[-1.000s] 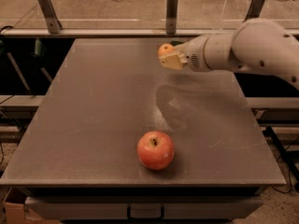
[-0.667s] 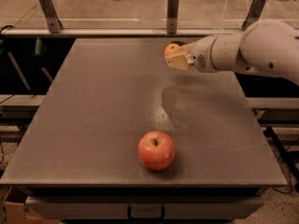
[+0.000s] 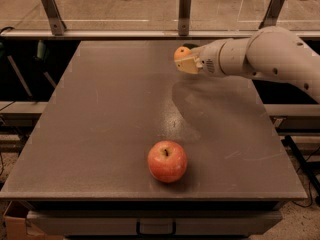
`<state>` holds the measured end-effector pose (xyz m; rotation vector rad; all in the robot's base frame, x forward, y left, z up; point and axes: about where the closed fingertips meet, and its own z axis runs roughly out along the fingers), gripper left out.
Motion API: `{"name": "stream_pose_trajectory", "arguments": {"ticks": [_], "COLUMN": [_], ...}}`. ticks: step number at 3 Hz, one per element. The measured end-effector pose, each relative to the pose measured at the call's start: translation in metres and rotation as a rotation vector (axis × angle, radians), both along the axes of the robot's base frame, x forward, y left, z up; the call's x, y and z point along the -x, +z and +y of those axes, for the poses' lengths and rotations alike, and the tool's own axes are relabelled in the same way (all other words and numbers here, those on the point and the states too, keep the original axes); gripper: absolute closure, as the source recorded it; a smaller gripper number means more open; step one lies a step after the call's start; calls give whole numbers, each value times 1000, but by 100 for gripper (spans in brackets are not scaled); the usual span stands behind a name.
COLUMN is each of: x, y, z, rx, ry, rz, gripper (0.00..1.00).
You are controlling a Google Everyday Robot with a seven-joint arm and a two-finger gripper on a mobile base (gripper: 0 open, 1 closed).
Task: Move orange near sponge
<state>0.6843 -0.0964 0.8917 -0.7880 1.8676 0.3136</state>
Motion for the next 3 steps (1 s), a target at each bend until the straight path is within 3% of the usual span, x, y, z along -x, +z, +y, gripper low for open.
{"name": "stream_pose_trajectory", "arguments": {"ticks": [1,3], "x": [-29,-47], "y": [-5,-19], "z": [-20,-59], "rx": [9,37], "ry": [-40,-128], "rz": [-26,-23], "gripper": [100,100]}}
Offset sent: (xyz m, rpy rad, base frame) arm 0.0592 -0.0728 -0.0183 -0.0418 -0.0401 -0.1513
